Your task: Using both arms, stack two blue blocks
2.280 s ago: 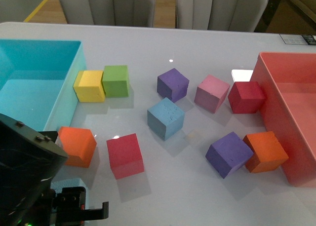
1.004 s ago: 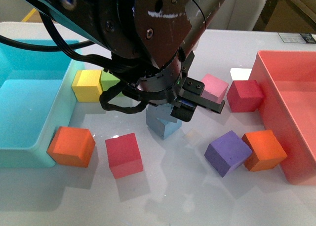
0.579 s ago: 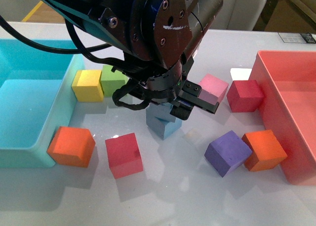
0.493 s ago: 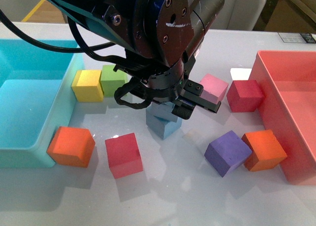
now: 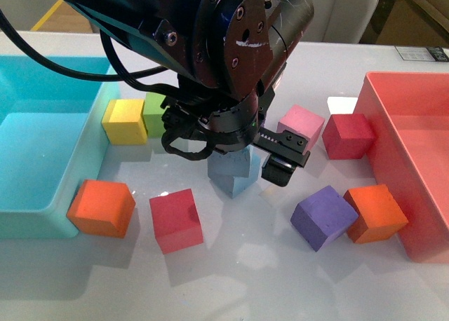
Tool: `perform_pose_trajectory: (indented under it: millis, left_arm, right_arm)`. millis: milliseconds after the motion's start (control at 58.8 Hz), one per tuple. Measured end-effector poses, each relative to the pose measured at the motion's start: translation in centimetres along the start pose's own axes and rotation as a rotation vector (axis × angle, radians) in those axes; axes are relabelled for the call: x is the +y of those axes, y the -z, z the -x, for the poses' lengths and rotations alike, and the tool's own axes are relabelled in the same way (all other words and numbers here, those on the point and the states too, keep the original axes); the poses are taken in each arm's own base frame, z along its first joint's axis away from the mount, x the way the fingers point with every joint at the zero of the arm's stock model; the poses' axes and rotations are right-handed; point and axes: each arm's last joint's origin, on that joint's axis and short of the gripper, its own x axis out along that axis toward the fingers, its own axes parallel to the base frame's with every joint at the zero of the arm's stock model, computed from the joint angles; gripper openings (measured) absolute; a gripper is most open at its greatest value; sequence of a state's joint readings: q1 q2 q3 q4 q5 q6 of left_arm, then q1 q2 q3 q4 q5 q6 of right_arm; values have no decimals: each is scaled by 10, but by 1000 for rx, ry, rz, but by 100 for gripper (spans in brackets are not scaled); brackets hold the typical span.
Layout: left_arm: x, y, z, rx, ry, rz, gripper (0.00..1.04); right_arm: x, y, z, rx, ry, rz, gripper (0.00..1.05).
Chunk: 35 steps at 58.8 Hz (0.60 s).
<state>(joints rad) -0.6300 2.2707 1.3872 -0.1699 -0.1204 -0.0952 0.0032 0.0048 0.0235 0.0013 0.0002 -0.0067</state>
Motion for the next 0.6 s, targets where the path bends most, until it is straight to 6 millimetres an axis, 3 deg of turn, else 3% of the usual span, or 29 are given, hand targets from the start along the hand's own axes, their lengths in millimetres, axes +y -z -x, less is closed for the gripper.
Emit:
perform_pose_trajectory:
  millis: [272,596]
  left_arm:
    - [15,3,8,-16,18,53,96]
    - [62,17,68,-132,28,168,96]
  right_arm:
    - [0,0,0,0,0,0,96]
    - [0,0,0,0,0,0,96]
